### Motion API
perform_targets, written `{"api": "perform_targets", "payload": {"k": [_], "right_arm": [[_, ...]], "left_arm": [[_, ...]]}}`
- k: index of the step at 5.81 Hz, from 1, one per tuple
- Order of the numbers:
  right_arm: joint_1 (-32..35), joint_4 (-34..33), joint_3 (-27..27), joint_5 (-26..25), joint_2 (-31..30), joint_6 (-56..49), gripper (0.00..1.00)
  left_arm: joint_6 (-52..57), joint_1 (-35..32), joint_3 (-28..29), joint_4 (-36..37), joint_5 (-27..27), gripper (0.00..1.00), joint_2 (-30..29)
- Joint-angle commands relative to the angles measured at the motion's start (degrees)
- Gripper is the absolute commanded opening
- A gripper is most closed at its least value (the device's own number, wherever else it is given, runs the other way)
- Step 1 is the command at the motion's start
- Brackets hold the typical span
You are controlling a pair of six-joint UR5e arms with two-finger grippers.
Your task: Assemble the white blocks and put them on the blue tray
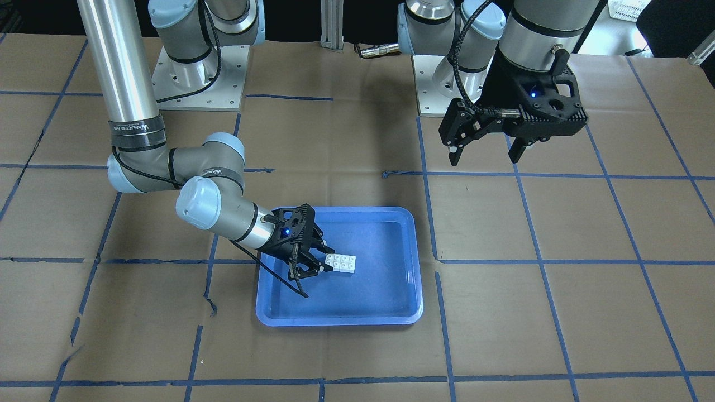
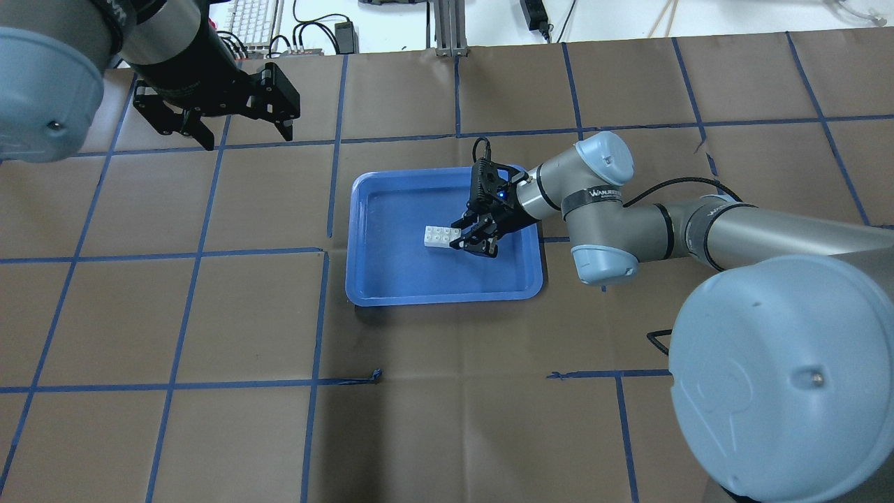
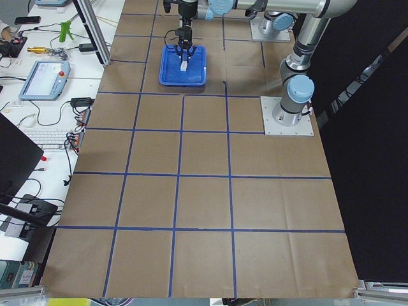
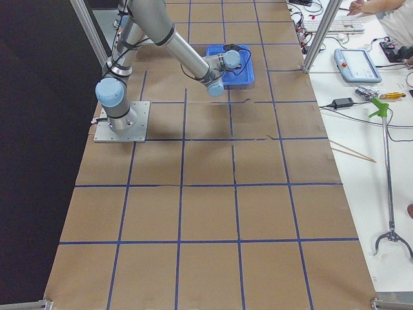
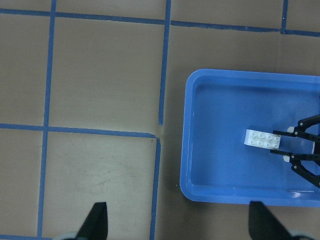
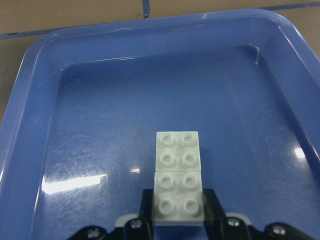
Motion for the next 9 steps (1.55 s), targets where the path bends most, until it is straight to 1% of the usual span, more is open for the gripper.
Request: {"api": "perform_targets", "payload": {"k": [1, 2, 3, 4, 5, 6, 7, 8, 9], "right_arm": [[0.0, -0.01, 0.0, 0.03, -0.04, 0.21, 0.64], [0.0, -0.09, -0.09, 0.81, -0.04, 0.21, 0.72], [0.0, -0.1, -0.09, 0.82, -0.04, 0.21, 0.75], [0.0, -0.18, -0.18, 0.73, -0.3, 0.3, 1.0], [-0.09, -0.36, -0.96, -0.4, -1.17, 6.39, 1.0], [-0.09, 0.34, -1.58, -3.63, -2.92, 10.1, 1.0], [-0.09, 4.26, -1.5, -9.41, -6.5, 14.75, 1.0], [-0.26, 13.0, -1.76, -14.34, -11.15, 18.1, 1.0], [-0.79, 14.91, -1.94, -19.09, -15.11, 21.97, 1.0]], "left_arm": [[0.0, 0.0, 0.03, 0.0, 0.0, 0.99, 0.0], [0.09, 0.0, -0.14, 0.0, -0.17, 0.99, 0.0], [0.09, -0.09, -0.06, 0.0, -0.09, 0.99, 0.0], [0.09, 0.0, -0.06, 0.09, -0.09, 0.99, 0.0], [0.09, 0.0, 0.03, 0.18, -0.09, 0.99, 0.0], [0.0, 0.0, 0.2, 0.26, 0.0, 0.99, 0.0], [0.0, 0.0, 0.21, 0.35, 0.09, 0.99, 0.0], [0.0, 0.0, 0.12, 0.35, 0.09, 0.99, -0.09], [-0.09, 0.0, 0.12, 0.44, 0.09, 0.99, -0.44]]}}
